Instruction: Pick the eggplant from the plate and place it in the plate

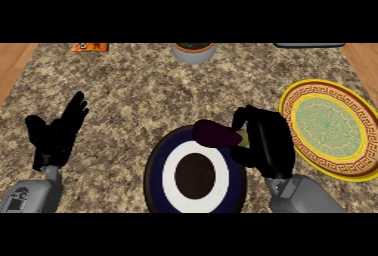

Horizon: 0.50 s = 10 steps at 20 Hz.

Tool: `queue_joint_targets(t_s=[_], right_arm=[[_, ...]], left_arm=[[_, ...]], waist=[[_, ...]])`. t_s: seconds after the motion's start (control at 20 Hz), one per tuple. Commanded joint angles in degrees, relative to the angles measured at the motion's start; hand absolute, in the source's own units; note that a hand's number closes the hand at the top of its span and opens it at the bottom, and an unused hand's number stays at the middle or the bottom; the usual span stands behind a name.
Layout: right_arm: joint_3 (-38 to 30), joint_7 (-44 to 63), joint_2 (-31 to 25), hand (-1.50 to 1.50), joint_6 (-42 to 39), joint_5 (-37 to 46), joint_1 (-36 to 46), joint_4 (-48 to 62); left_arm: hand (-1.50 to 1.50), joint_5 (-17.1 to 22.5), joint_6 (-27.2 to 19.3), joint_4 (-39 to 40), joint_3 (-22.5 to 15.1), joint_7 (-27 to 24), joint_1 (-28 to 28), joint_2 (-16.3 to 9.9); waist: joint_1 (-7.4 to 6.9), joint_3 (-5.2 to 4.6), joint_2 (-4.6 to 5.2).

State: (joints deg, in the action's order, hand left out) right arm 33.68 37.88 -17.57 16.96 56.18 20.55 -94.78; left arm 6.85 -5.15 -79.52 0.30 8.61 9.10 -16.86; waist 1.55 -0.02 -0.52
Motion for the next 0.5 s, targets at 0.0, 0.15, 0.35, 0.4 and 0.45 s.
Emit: queue_joint_targets(t_s=[0.0,0.15,0.35,0.4,0.45], right_arm=[[-4.8,5.4,-3.6,1.50,3.2,5.6,-4.9,-8.1],[-10.5,5.2,-2.9,1.50,2.7,1.2,-5.3,-11.2],[-16.5,-0.1,-7.2,1.50,6.7,-5.4,-15.3,-14.2],[-19.7,-1.6,-6.3,1.50,6.3,-8.6,-11.8,-11.0],[-22.5,-4.7,-7.5,1.50,7.8,-9.8,-11.5,-7.5]], left_arm=[[0.00,1.4,1.8,-1.3,1.0,0.5,-0.7,-0.9],[0.00,0.0,0.8,-1.2,0.2,1.0,0.4,0.3],[0.00,-0.2,1.4,2.1,0.8,-1.2,1.6,1.2],[0.00,-0.1,2.1,-0.2,0.8,0.8,0.8,0.2],[0.00,-0.2,1.9,-2.1,0.2,1.9,0.9,0.7]], waist=[[-0.27,0.01,0.08],[-1.03,0.04,0.37],[-0.61,0.06,0.46],[-1.29,0.06,0.50],[-1.47,0.07,0.52]])
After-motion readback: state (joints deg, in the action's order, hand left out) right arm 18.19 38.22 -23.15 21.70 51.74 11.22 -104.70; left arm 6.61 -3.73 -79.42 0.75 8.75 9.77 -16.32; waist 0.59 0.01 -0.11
